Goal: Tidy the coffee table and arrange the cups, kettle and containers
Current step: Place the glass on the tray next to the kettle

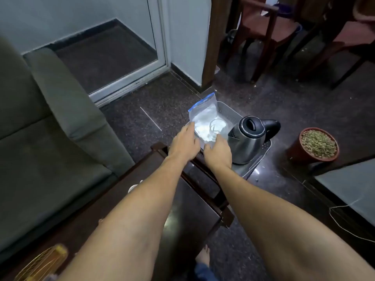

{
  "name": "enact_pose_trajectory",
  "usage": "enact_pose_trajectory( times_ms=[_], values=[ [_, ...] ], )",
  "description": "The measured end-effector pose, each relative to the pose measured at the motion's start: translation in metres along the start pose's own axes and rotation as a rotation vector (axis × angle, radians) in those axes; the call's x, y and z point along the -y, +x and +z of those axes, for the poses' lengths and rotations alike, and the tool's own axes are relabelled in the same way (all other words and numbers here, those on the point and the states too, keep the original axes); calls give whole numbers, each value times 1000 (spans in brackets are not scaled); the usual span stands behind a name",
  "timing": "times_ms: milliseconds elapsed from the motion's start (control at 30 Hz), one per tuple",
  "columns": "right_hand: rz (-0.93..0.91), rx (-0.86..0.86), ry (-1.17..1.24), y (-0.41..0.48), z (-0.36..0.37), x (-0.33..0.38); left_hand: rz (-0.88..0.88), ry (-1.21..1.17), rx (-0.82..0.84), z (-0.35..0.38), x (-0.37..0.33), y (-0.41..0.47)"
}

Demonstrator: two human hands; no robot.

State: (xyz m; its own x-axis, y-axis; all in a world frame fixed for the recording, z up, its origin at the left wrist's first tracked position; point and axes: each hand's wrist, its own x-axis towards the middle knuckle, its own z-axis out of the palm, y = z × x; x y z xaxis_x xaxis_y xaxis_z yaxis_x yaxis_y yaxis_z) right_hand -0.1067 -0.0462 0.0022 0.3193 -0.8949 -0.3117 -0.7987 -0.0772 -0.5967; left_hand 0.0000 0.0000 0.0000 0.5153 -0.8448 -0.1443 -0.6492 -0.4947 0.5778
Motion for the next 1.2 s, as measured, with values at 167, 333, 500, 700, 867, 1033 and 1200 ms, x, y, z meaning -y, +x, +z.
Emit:
enact_pose_trajectory(
  times_ms=[167, 333, 500, 700, 867, 1033, 1200],
  values=[
    [113, -39, 106, 44, 33, -11, -63, -89, 59, 42, 18, 41],
    [182, -96, 170, 74, 63, -29, -59, -242, 91, 82, 38, 86],
    [170, -114, 113, 91, 83, -41, -47, -246, 129, 113, 47, 125],
    [182, -109, 147, 109, 87, -53, 21, -226, 126, 135, 41, 151],
    [230, -110, 157, 120, 90, -57, 47, -213, 150, 144, 39, 163],
    [247, -114, 155, 126, 93, -59, 31, -264, 110, 152, 41, 168],
    [223, -122, 148, 127, 93, -60, 12, -270, 45, 149, 41, 162]
  ],
)
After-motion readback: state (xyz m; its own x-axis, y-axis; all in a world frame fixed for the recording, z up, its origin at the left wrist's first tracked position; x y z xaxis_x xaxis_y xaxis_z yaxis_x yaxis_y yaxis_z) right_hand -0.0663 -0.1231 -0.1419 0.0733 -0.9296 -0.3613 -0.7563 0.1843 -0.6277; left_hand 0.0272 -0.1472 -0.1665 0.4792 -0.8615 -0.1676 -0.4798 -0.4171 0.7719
